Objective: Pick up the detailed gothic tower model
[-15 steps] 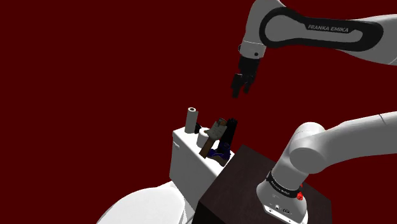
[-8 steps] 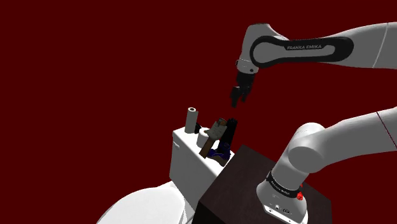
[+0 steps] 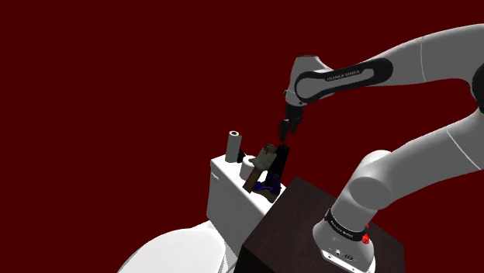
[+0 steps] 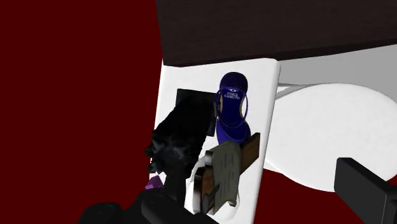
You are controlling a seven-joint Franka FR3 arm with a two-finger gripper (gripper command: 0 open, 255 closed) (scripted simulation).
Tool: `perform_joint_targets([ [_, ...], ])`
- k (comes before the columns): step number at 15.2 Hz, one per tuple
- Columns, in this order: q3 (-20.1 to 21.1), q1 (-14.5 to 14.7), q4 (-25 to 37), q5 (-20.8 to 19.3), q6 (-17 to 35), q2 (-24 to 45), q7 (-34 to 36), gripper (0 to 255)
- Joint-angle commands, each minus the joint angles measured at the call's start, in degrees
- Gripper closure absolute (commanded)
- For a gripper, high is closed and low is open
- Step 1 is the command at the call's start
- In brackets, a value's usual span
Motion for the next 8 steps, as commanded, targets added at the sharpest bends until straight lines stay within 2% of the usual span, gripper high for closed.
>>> perform_joint_targets([
  [1, -2.0, -0.9, -0.5, -1.3, 3.9, 3.2, -2.0, 0],
  [8, -8.1, -2.6, 1.0, -2.6, 17.3, 17.6, -8.6, 0],
])
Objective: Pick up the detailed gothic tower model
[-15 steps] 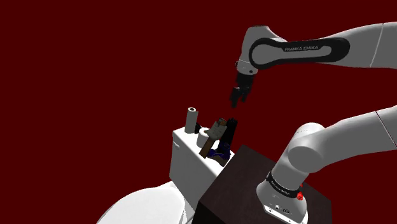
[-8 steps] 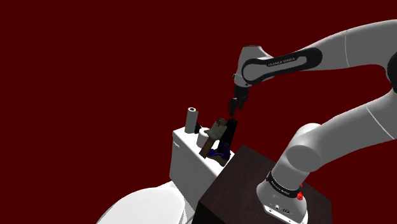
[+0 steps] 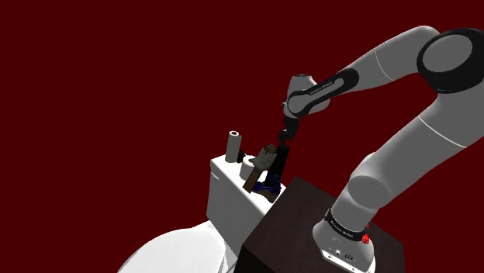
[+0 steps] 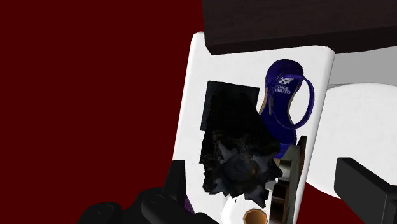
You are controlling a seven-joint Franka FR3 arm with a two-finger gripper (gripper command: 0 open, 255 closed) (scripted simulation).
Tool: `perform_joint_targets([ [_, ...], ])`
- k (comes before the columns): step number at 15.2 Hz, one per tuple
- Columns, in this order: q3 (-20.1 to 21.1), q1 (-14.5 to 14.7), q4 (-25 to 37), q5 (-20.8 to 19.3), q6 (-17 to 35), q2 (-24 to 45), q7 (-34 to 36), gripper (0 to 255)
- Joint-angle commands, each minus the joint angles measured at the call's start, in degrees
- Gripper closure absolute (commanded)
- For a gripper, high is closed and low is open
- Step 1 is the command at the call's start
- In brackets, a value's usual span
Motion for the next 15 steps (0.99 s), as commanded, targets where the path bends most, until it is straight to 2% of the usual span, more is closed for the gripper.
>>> perform_joint_targets([
  [1, -0.9, -0.3, 0.1, -0.1, 2.1, 2.0, -1.1, 0],
  [8, -1.6, -0.1, -1.5, 0.7, 9.4, 7.8, -1.4, 0],
  [10, -1.6, -0.1, -1.5, 0.7, 9.4, 7.8, -1.4, 0],
  [11, -1.6, -0.1, -1.4, 0.8, 9.3, 7.9, -1.5, 255],
  [15, -1.6, 0.0, -1.4, 0.8, 9.4, 7.9, -1.5, 255],
])
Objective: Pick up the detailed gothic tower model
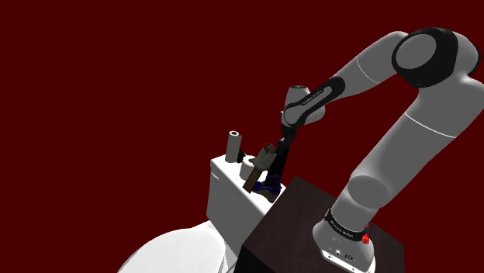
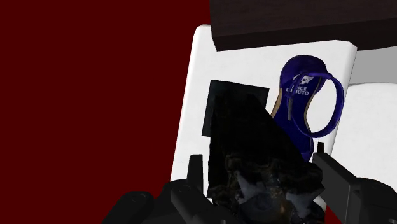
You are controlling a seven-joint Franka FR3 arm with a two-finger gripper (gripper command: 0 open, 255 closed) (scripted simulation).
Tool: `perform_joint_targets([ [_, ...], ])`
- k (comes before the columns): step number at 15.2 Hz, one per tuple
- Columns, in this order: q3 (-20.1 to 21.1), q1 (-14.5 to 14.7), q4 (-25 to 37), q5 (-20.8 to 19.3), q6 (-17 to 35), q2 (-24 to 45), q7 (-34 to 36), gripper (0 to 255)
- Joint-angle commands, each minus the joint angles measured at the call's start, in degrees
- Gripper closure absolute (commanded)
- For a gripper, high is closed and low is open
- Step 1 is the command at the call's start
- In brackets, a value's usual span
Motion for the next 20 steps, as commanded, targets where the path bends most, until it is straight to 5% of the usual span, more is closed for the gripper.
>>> perform_joint_targets([
  [1, 0.0, 0.0, -0.1, 0.0, 0.0, 0.1, 0.0, 255],
  [5, 0.0, 0.0, -0.2, 0.0, 0.0, 0.0, 0.1, 255],
  [20, 1.5, -0.3, 3.8, -1.0, -14.2, -10.4, 0.3, 255],
])
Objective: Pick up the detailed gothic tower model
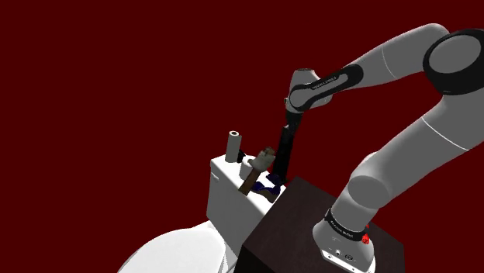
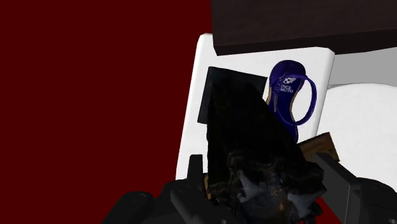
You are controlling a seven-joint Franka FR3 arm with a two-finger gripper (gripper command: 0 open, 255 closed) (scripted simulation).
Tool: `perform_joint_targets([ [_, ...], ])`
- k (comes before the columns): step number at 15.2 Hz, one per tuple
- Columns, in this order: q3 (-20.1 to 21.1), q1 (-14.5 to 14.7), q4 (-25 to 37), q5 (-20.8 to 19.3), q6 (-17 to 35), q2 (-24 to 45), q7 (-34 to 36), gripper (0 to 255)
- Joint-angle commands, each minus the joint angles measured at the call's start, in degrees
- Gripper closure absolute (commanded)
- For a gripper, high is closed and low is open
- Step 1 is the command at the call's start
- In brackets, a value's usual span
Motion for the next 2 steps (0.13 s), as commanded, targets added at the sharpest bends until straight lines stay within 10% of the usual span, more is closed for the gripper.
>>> perform_joint_targets([
  [1, 0.1, -0.1, 0.5, 0.0, -1.1, -0.7, -0.1, 255],
  [2, 0.1, -0.1, 0.5, 0.0, -1.1, -0.7, -0.1, 255],
])
